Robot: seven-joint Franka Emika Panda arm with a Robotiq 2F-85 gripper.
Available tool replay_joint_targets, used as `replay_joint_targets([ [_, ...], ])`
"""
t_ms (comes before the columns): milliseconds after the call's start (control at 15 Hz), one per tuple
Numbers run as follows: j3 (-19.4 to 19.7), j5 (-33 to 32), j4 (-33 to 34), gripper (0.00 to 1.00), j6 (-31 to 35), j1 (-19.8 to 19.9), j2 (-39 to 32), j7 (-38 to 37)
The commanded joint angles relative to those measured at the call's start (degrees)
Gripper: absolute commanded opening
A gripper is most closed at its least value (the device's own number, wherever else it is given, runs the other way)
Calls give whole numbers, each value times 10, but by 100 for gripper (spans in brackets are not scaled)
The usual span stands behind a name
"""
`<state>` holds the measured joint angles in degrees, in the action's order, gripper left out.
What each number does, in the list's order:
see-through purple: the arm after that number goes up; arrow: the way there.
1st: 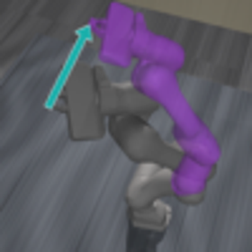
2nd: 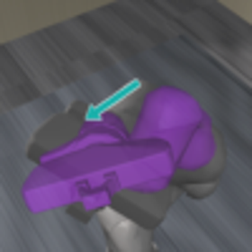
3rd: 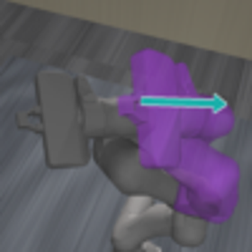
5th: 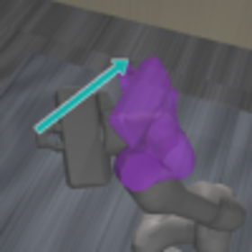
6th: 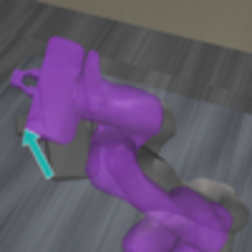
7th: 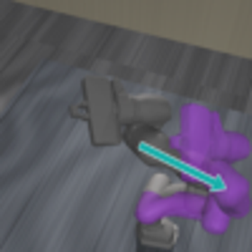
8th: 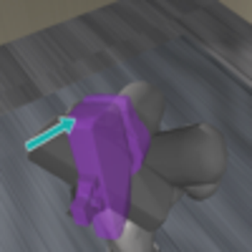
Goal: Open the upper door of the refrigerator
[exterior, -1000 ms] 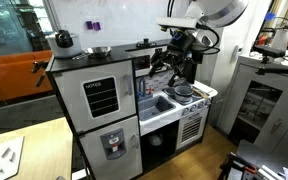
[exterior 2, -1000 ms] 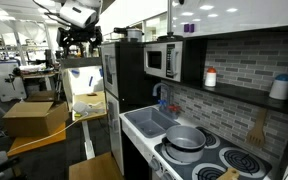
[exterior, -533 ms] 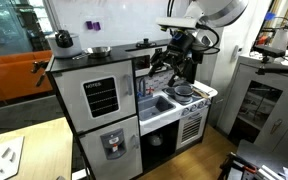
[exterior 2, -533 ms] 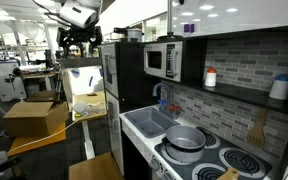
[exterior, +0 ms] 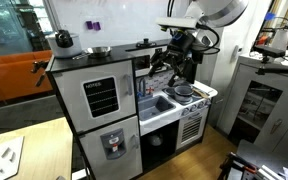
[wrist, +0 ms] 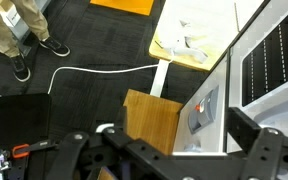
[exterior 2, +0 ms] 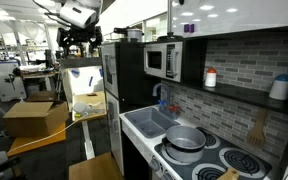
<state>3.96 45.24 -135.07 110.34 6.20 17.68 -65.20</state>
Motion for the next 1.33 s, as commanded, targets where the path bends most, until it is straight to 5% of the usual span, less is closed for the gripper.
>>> replay_joint_targets([
  [0,-4,1,1,100,-2,5,0,1],
  [533,0,6,-6,100,2,7,2,14],
  [1267,25,207,-76,100,59,13,-35,144],
])
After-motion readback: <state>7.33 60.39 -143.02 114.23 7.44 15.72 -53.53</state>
